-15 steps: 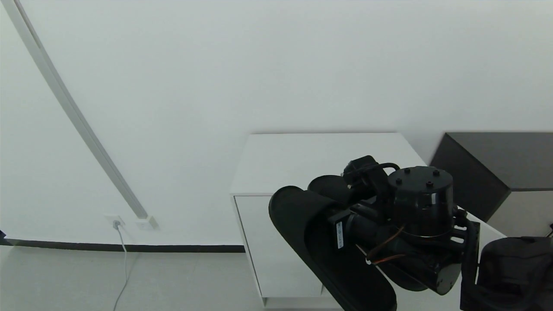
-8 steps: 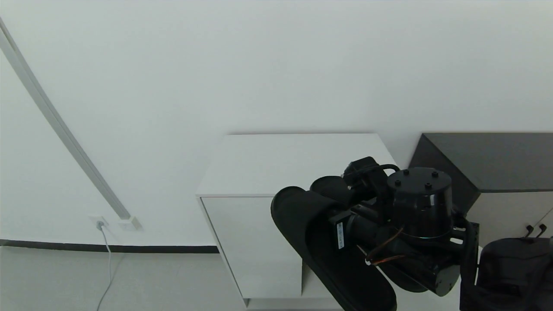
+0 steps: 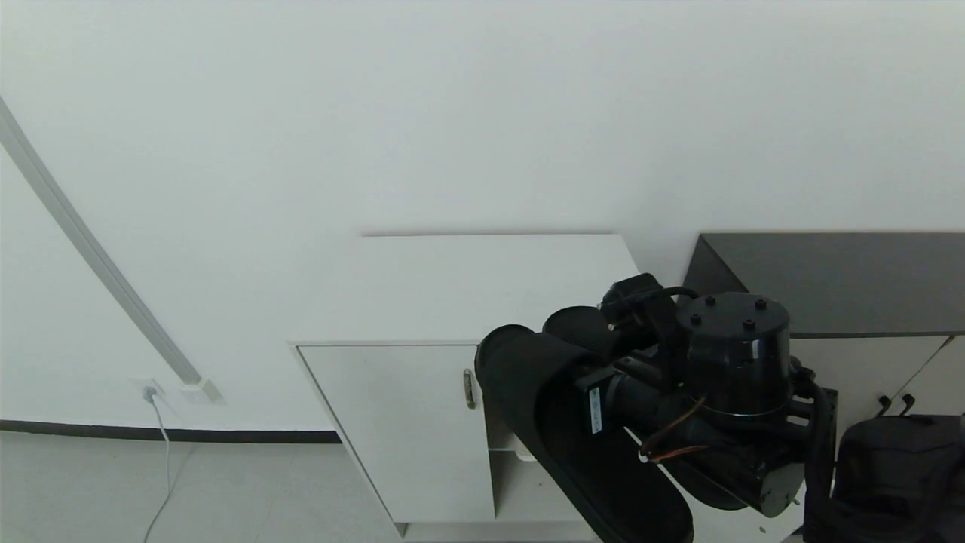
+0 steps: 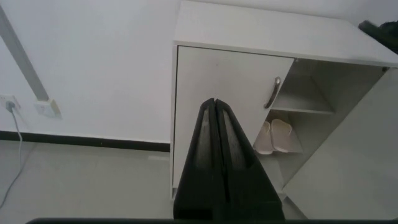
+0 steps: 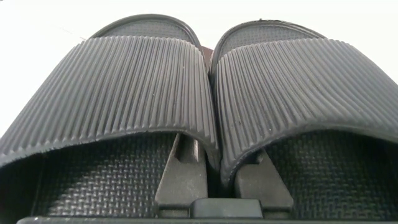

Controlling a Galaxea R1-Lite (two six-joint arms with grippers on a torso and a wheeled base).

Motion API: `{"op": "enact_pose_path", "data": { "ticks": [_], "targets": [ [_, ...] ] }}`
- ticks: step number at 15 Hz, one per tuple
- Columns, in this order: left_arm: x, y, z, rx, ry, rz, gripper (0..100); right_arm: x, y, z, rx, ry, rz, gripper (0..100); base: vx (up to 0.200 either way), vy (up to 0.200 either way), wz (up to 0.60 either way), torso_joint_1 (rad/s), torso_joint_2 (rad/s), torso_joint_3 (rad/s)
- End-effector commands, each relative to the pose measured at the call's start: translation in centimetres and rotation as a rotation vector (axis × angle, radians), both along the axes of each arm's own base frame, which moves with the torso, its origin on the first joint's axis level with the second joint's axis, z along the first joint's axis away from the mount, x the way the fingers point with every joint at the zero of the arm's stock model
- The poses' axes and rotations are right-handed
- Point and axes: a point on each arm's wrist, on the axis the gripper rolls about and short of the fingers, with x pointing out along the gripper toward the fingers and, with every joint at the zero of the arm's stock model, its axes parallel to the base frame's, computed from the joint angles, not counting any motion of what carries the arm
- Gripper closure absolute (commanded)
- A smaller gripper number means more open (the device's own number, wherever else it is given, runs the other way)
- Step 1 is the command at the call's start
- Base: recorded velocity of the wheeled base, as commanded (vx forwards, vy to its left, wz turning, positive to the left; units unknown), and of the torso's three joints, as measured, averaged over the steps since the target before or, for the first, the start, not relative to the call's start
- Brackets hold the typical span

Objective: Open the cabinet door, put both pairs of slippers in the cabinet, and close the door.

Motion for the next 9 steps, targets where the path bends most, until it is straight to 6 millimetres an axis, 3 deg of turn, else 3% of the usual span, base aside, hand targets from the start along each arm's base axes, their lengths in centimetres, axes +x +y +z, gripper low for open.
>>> {"op": "enact_pose_path", "data": {
  "ticks": [1, 9],
  "targets": [
    [-0.01, 0.0, 0.03, 0.0, -0.001, 0.0, 100, 0.03, 0.03, 0.0, 0.002, -0.002, -0.001, 100, 0.0, 0.0, 0.0, 0.0, 0.0, 0.0],
    [-0.01, 0.0, 0.03, -0.014, -0.002, 0.0, 100, 0.34, 0.1, -0.69, 0.017, -0.033, -0.002, 100, 0.0, 0.0, 0.0, 0.0, 0.0, 0.0]
  ]
}}
